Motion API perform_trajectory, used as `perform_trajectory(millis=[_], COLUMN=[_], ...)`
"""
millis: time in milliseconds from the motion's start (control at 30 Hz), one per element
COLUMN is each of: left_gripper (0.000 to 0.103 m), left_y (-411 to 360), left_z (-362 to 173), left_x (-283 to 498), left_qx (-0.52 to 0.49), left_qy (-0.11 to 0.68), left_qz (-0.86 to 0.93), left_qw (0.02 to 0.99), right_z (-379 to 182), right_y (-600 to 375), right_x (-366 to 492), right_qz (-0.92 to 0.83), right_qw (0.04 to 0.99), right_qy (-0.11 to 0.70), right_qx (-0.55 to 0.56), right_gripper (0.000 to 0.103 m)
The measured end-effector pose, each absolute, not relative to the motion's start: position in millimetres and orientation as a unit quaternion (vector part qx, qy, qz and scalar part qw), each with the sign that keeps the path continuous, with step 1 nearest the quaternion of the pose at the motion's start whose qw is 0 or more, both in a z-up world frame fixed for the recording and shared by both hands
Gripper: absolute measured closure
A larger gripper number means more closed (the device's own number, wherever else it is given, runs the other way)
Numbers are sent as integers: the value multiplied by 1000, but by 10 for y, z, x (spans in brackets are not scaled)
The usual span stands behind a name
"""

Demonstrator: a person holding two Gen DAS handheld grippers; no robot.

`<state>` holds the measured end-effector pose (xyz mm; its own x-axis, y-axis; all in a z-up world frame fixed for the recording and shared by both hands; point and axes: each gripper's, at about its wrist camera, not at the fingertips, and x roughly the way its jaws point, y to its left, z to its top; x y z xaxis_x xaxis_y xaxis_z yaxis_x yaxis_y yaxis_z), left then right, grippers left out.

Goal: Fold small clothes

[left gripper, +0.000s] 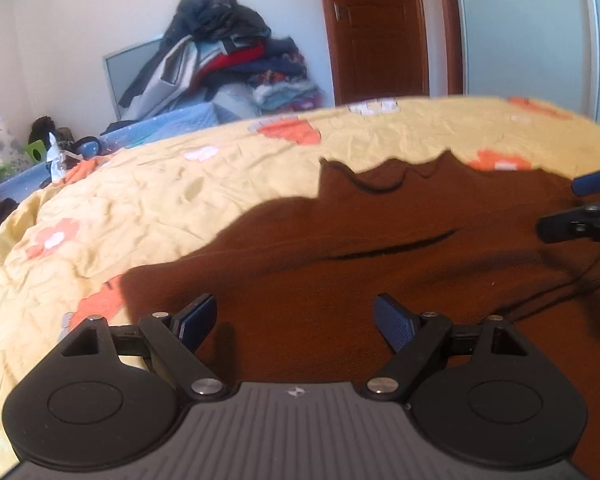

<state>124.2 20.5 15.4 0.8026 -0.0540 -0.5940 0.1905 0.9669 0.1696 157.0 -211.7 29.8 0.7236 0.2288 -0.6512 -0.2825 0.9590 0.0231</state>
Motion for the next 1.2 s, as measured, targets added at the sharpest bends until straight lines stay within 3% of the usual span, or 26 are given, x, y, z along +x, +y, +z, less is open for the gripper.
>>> perform_trajectory(millis=[67,200,400,567,733,1000,1200], left_gripper=[13,2,3,3,3,1,1], left_y=[255,409,462,935,1468,1724,1778], left_z=[58,23,168,373,239,5,-103], left_x=[1310,1432,1111,91,-672,-1133,-1234], left_qx=[100,54,45,-38,-177,-354,-418], left_qy=[308,333,324,308,365,410,425], left_qz=[-63,-65,-37,-70,-85,-207,-244], left_qw=[944,939,944,948,910,814,765], right_z=[139,33,205,487,390,91,-20], right_y=[-2118,-2198,-2183,-2567,-3168,-3705,-3784], right_x=[1759,1744,1565,425,-378,-966,-1044], right_qz=[117,136,105,163,170,188,237], right_qw=[913,925,924,929,886,800,721], right_qy=[388,352,367,326,371,421,474], right_qx=[-44,-40,-34,61,223,384,447], right_gripper=[0,0,0,0,0,0,0])
